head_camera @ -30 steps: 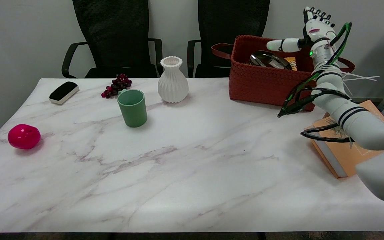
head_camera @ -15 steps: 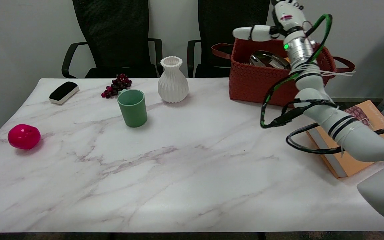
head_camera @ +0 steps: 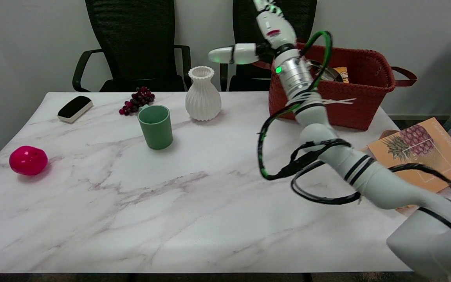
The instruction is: Place the stainless steel scoop into the brown storage basket.
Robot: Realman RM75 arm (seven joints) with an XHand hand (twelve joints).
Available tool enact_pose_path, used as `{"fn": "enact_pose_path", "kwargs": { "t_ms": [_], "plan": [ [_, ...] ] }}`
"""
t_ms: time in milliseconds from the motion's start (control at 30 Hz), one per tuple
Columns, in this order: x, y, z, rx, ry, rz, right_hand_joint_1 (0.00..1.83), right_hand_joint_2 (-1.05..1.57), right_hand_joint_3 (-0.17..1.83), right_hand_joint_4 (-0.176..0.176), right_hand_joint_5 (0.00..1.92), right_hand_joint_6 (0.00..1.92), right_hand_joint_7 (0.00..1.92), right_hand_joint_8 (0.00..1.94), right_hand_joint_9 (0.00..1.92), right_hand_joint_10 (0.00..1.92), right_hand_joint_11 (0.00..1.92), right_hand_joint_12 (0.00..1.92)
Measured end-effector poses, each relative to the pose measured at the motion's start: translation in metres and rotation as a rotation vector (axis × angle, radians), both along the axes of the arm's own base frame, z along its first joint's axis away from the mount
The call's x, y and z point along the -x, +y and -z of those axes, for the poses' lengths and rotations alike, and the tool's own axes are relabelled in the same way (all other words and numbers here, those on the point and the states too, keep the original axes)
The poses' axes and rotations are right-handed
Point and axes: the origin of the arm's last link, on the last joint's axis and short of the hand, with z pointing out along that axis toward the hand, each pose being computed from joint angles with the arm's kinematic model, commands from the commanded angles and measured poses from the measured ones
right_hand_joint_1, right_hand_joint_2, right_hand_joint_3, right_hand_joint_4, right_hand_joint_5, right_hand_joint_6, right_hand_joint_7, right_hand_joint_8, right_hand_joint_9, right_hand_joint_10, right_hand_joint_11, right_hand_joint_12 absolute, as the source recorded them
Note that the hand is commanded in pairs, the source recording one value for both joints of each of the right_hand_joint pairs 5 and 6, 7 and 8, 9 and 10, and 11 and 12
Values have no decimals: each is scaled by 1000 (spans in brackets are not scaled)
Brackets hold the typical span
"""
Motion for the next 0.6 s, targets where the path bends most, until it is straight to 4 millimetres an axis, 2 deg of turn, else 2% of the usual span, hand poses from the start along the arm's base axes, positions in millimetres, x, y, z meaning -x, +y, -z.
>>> {"fn": "enact_pose_path", "kwargs": {
  "t_ms": [333,600],
  "plan": [
    [17,-2,89,-91,6,41,596,343,-175,0,0,0,0,0,0,0,0,0],
    [19,3,128,-114,13,39,601,325,-175,0,0,0,0,0,0,0,0,0]
  ]
}}
